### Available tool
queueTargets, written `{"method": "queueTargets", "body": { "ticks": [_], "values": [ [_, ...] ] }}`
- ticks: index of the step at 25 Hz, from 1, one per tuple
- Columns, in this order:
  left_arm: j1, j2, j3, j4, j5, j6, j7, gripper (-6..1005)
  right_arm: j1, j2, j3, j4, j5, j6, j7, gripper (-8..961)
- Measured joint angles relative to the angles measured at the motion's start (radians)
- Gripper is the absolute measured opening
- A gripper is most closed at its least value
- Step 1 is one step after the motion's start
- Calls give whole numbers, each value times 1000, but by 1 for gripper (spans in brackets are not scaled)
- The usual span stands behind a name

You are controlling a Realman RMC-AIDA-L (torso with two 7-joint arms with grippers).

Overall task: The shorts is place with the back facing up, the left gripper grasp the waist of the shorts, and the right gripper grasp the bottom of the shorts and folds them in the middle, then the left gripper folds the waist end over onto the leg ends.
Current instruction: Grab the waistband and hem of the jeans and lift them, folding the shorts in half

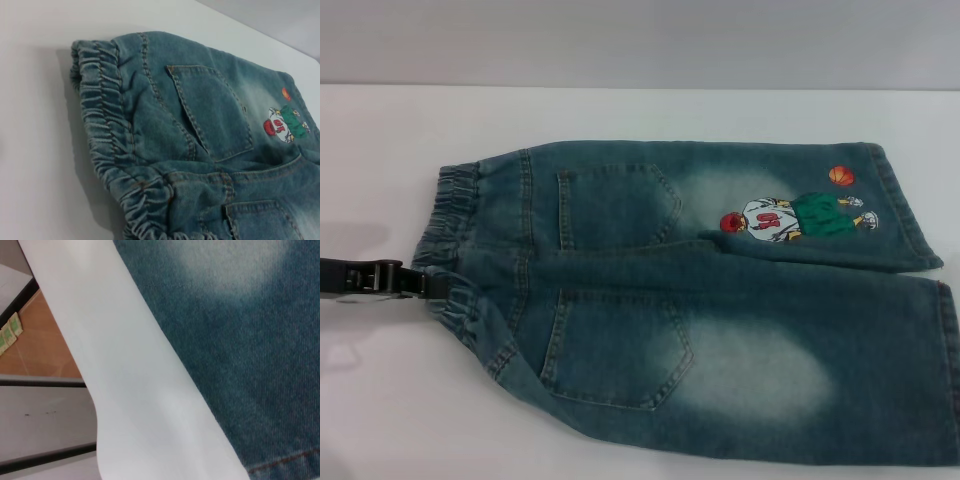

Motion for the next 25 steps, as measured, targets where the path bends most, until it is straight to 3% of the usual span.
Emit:
{"method": "queueTargets", "body": {
  "ticks": [25],
  "values": [
    [-3, 0, 0, -9, 0, -9, 1, 36, 11, 10, -6, -1, -24, 12, 6, 560]
  ]
}}
